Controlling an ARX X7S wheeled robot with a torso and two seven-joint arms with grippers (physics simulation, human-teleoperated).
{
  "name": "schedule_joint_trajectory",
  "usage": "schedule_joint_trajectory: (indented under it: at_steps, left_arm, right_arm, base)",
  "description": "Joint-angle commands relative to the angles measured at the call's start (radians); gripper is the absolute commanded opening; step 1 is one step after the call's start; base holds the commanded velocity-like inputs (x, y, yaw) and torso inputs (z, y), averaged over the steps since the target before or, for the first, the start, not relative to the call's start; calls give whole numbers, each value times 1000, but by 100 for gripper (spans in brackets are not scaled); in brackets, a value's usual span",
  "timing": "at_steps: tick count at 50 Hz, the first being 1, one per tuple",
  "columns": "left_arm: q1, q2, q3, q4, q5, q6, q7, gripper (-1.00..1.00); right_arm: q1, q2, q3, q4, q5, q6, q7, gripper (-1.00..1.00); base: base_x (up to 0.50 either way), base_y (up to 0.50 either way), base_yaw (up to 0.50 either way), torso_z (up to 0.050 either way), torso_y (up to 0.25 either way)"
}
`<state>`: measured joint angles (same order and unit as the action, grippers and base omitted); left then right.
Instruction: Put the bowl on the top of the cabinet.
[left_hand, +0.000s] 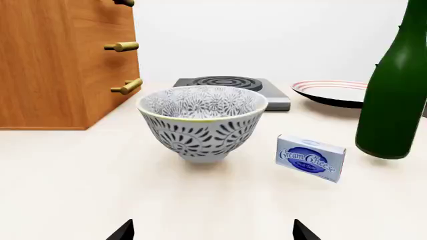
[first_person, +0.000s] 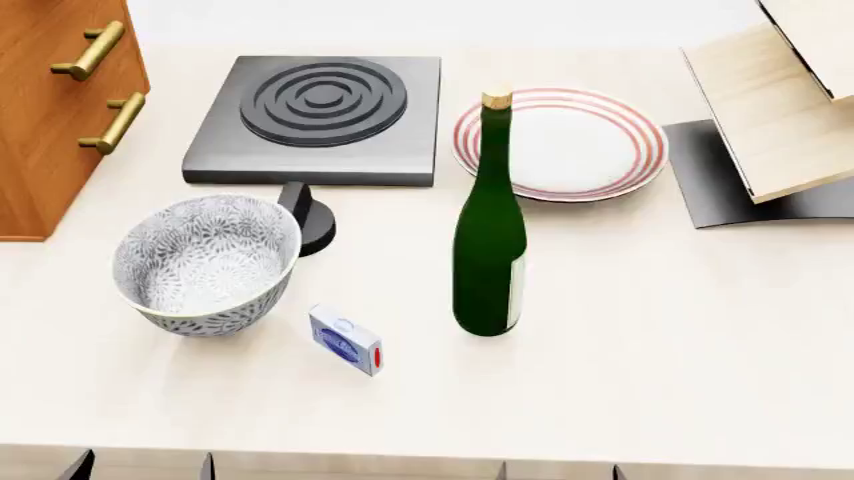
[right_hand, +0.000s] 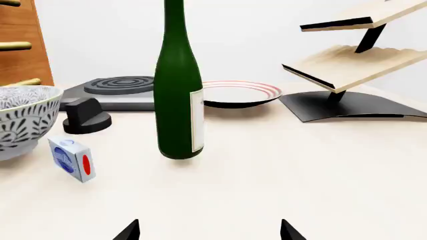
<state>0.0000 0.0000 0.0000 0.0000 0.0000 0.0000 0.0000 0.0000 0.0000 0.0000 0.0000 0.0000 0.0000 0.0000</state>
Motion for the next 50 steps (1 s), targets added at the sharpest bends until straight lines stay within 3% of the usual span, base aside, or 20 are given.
schedule_joint_trajectory:
  at_steps: [1, 11, 18, 21, 23, 30, 40, 50]
  left_arm:
    - [0, -10, 11, 0, -10, 0, -11, 100]
    - [-11, -42, 47, 73, -30, -78, -68, 100]
    - [-6, -65, 65, 275, -30, -200, -91, 100]
    - [-6, -70, 70, 277, -34, -202, -96, 100]
    - [-37, -82, 83, 402, -16, -300, -103, 100]
    - [-87, -94, 108, 497, -2, -403, -116, 100]
    - [-128, -105, 118, 601, -13, -494, -127, 100]
    - [-134, -113, 122, 602, -24, -497, -145, 100]
  right_arm:
    - [8, 44, -54, 24, 44, -19, 53, 100]
    - [-2, 69, -70, -29, 38, 39, 93, 100]
    - [-30, 99, -69, -311, 46, 177, 106, 100]
    - [-30, 103, -72, -314, 50, 179, 110, 100]
    - [-3, 118, -70, -455, 43, 273, 118, 100]
    - [47, 134, -66, -594, 49, 386, 132, 100]
    - [97, 147, -54, -687, 67, 478, 142, 100]
    - [86, 151, -55, -676, 90, 463, 143, 100]
  base:
    - [0, 0, 0, 0, 0]
    - [0, 0, 0, 0, 0]
    - [0, 0, 0, 0, 0]
    - [0, 0, 0, 0, 0]
    - [0, 0, 0, 0, 0]
    - [0, 0, 0, 0, 0]
    - [0, 0, 0, 0, 0]
    - [0, 0, 0, 0, 0]
